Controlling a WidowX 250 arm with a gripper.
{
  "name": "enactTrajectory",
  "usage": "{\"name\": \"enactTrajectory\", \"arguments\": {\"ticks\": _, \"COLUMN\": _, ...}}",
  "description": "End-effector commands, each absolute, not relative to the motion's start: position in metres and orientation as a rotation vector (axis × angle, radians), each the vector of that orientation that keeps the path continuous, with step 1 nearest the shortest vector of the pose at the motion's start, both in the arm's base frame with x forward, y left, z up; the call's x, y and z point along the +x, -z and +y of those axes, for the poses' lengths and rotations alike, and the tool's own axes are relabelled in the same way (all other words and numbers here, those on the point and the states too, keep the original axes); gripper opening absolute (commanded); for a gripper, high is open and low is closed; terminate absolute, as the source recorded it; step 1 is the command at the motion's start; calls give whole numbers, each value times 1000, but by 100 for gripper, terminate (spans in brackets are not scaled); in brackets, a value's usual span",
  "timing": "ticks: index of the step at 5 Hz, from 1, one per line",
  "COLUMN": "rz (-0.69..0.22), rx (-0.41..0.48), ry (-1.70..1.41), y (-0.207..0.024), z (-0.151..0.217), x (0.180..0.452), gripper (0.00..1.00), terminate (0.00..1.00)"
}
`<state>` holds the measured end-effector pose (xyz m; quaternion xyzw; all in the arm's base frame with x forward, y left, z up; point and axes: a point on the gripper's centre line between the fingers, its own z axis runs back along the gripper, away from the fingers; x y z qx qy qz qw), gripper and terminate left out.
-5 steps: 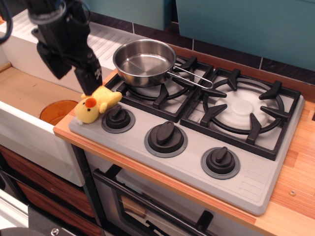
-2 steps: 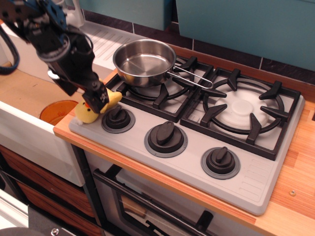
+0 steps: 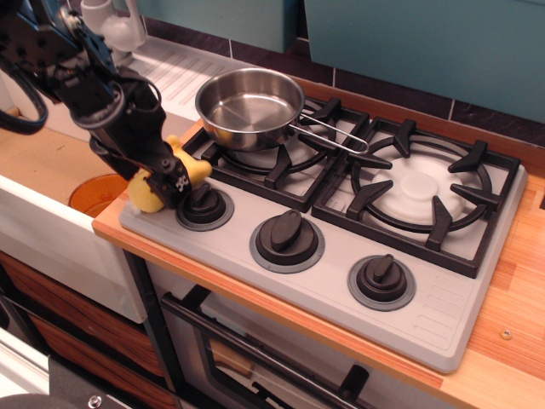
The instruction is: Put pan on stove and put stuffedduck in pan
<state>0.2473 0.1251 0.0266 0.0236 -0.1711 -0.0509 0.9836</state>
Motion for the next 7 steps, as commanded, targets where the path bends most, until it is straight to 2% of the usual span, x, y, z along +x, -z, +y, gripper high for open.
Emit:
{"name": "enactTrajectory", "arguments": {"ticks": 1, "rz": -252, "rx": 41, "ry": 95, "y": -40, "z": 124, "x": 271, "gripper": 100, "terminate": 0}}
{"name": "enactTrajectory", "arguments": {"ticks": 2, "rz": -216, "rx": 39, "ry": 82, "y": -52, "z": 120, "x": 282, "gripper": 0, "terminate": 0}}
{"name": "enactTrajectory", "arguments": {"ticks": 4, "rz": -119, "rx": 86, "ry": 57, "y": -98, "z": 118, "x": 278, "gripper": 0, "terminate": 0}}
{"name": "enactTrajectory", "arguments": {"ticks": 6, "rz": -41, "rx": 162, "ry": 45, "y": -158, "z": 115, "x": 277, "gripper": 0, "terminate": 0}}
{"name": "enactTrajectory", "arguments": {"ticks": 7, "rz": -33, "rx": 154, "ry": 46, "y": -163, "z": 105, "x": 294, "gripper": 0, "terminate": 0}}
